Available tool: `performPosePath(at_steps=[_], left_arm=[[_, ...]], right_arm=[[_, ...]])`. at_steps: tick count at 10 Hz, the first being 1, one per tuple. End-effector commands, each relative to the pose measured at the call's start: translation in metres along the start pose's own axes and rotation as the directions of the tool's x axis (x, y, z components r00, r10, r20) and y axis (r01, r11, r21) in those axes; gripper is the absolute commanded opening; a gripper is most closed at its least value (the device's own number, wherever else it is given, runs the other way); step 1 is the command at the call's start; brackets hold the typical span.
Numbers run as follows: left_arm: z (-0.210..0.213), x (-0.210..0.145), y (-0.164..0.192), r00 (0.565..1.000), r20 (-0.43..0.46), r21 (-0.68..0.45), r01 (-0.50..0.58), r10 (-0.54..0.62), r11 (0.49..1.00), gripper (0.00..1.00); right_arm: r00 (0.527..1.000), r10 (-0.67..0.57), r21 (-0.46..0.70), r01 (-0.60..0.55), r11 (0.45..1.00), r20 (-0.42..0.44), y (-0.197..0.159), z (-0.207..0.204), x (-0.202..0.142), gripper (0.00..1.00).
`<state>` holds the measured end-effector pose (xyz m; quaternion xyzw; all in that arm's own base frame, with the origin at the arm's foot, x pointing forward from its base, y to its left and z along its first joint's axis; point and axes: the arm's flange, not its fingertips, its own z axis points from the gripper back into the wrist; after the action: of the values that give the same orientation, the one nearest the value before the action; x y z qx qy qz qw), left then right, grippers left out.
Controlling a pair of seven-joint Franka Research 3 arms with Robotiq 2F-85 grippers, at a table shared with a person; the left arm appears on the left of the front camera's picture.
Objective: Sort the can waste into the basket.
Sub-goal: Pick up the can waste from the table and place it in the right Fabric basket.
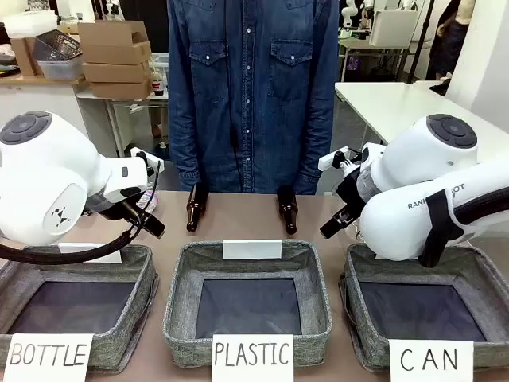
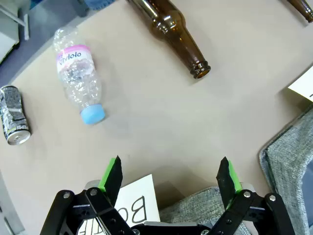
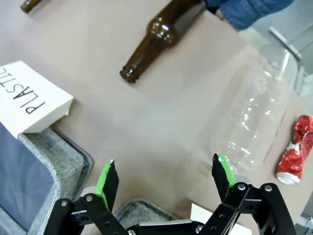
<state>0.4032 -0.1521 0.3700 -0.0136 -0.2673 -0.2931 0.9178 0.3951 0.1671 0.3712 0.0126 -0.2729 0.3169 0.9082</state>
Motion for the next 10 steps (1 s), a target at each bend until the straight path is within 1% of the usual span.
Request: performPosePath(at_steps=[1,10], left_arm=[[0.0001,0.0000,0.0000,1.000,0.000,0.000,0.000,0.000,1.000,1.00],[0.0001,0.0000,0.0000,1.000,0.000,0.000,0.000,0.000,1.000,1.00]], right_arm=[[1.000,0.000,0.000,0.000,1.000,0.000,0.0000,0.0000,0.0000,1.00],[1.000,0.000,0.000,0.000,1.000,0.000,0.0000,0.0000,0.0000,1.00]])
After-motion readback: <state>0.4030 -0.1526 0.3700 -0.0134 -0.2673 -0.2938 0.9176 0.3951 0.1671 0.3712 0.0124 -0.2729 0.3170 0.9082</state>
